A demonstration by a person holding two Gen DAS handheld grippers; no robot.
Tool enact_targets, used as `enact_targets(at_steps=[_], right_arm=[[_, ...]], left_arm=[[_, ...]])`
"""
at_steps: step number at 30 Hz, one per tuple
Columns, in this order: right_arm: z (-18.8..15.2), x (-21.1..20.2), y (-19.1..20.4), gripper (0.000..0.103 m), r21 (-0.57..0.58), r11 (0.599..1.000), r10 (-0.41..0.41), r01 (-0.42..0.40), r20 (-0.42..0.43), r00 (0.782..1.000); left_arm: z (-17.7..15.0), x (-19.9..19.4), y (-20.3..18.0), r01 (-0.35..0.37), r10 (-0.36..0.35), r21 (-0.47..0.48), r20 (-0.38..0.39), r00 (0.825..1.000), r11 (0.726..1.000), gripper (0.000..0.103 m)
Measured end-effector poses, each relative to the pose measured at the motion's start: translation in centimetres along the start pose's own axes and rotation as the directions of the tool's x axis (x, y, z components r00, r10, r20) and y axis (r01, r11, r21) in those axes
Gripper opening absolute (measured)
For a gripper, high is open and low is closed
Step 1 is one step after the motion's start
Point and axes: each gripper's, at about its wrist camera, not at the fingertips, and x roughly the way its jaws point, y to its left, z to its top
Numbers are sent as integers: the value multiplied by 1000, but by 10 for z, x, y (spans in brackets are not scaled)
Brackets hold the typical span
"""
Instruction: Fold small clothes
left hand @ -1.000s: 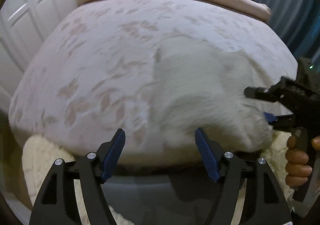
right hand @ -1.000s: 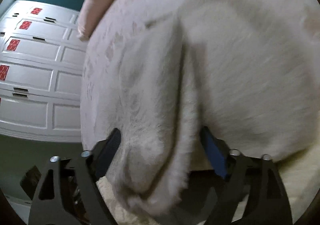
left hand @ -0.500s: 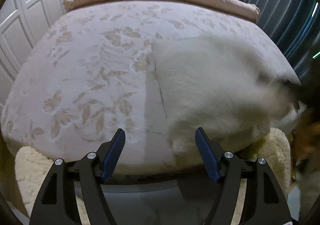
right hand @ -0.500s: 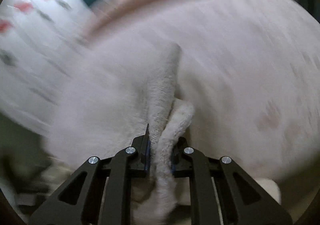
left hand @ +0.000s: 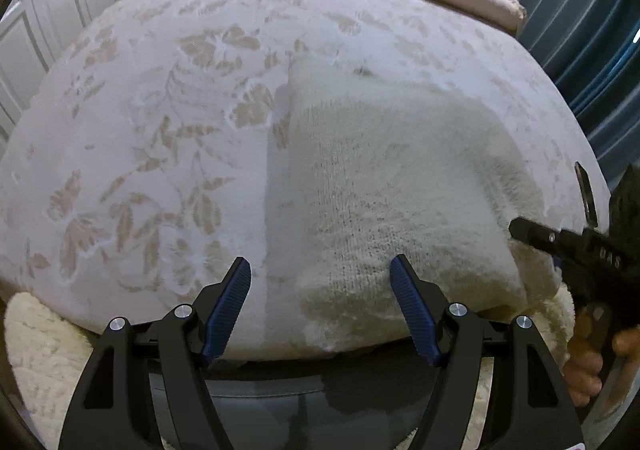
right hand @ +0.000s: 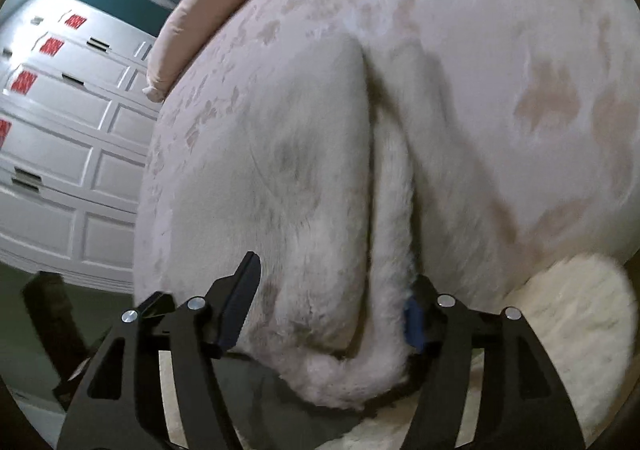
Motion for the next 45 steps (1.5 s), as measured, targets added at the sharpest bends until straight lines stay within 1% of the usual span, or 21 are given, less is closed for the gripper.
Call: enact_targets(at_steps=[1,2,4,6,8,9,10,12,13,14,17,21,26,29,30,33,38,40,42,43,45], right_arm=[[0,4,0,35,-4,1000,-14,14,-5,1000],[0,4,3,27,-21,999,-40,40,-3,999],[3,-19,29,22,-118,991,-59,69,84,995],[5,-56,53,21,-190,982,55,-19,186,981],[2,-90,69,21,-263,957,195,-123,269,943],[0,-98,69,22,-295,946,225,-133,304,926],[-1,-95,66,22,-298,950,185,-90,310,933],[3,-60,47,22,-272,958,-15,87,255,967],[7,-25,24,22,-222,957,-157,187,147,977],[6,-5,7,22,-180,955,-224,234,74,972],[1,-10,-7,27,-94,985,-140,147,73,987],[3,-25,-1,32,-96,985,-133,142,86,987],[26,-24,-1,55,-43,997,-62,66,86,994],[36,0,9,57,-30,995,-94,96,72,993],[38,4,13,56,-25,995,-97,99,67,993],[43,0,40,17,-94,989,-106,116,109,988],[34,-69,86,15,-283,959,89,6,321,943],[38,-47,67,16,-255,960,-38,118,300,953],[45,2,30,16,-208,942,-231,262,162,959],[42,18,14,17,-176,943,-269,283,100,958],[33,3,5,21,-112,975,-179,194,132,975]], left_arm=[[-1,3,0,0,0,-6,-8,1000,1000,71],[-2,4,0,-4,4,-7,-9,1000,1000,71],[-1,0,-5,-24,24,6,-1,1000,1000,71],[0,-8,-10,-55,54,25,20,998,998,69],[0,-16,-15,-57,55,39,50,997,998,71],[0,-18,-18,-43,40,47,62,997,998,72],[0,-18,-22,-51,46,63,67,997,997,71],[0,-12,-28,-84,79,91,59,995,992,71],[0,-6,-29,-83,79,96,44,996,992,71],[-1,-1,-30,-74,72,93,29,997,993,73],[-4,4,-31,-92,90,97,20,996,991,73],[-6,5,-33,-112,108,119,41,993,987,73],[-6,4,-32,-112,108,99,42,993,989,73],[-6,2,-33,-117,113,101,47,993,988,73],[-6,2,-32,-118,113,103,48,992,988,73],[-6,-1,-31,-123,119,100,50,992,987,73],[-7,-9,-27,-115,110,84,70,991,990,74],[-6,-7,-28,-114,109,81,68,992,990,74],[-7,2,-30,-108,104,92,41,994,990,74],[-8,5,-30,-92,90,92,27,996,991,75],[-10,5,-31,-96,94,88,23,995,991,74]])
